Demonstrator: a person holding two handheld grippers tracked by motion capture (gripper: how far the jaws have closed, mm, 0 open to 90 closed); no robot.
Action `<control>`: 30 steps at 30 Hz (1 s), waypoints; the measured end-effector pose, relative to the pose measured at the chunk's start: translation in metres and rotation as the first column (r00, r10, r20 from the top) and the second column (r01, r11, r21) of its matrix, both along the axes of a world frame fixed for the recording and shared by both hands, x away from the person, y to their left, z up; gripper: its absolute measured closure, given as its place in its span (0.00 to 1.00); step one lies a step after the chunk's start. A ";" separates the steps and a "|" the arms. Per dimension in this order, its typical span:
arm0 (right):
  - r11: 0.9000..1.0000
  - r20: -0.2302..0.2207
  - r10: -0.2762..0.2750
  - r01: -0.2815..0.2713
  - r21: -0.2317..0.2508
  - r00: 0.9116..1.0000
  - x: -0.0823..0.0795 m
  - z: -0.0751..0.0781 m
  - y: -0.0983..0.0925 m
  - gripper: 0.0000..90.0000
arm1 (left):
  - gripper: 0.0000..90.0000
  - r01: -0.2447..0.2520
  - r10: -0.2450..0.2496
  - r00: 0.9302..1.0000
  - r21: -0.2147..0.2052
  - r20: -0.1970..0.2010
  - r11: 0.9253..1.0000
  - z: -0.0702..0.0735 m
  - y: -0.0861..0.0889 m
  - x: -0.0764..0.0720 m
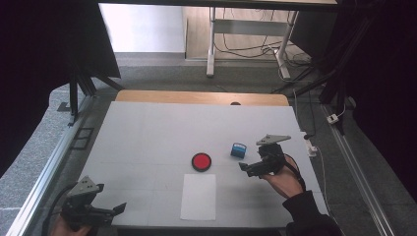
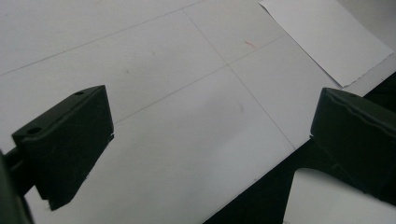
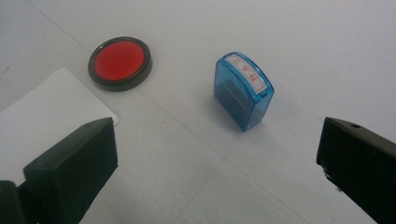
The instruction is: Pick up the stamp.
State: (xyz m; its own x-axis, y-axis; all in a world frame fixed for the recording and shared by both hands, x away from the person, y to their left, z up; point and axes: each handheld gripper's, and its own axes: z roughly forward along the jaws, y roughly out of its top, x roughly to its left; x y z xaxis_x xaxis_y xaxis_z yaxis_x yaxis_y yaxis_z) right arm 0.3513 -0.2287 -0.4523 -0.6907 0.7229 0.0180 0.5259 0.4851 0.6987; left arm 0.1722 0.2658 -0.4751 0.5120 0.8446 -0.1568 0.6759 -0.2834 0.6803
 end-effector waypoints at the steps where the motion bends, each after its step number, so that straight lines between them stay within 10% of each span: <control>1: 1.000 -0.003 -0.001 0.001 -0.001 1.000 0.002 0.000 0.001 0.00 | 0.00 0.000 0.000 1.000 -0.001 0.000 1.000 0.000 0.000 0.000; 30: 0.997 -0.005 0.022 -0.022 -0.080 1.000 0.050 -0.017 0.007 0.00 | 0.00 0.001 -0.001 1.000 0.000 -0.002 1.000 0.000 0.000 0.000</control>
State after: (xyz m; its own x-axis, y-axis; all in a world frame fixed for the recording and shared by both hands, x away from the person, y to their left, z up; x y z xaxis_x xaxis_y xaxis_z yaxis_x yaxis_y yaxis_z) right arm 0.4012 -0.2220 -0.4691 -0.7067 0.7066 -0.0360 0.5174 0.5509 0.6549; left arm 0.1727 0.2657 -0.4754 0.5124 0.8441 -0.1578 0.6772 -0.2842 0.6787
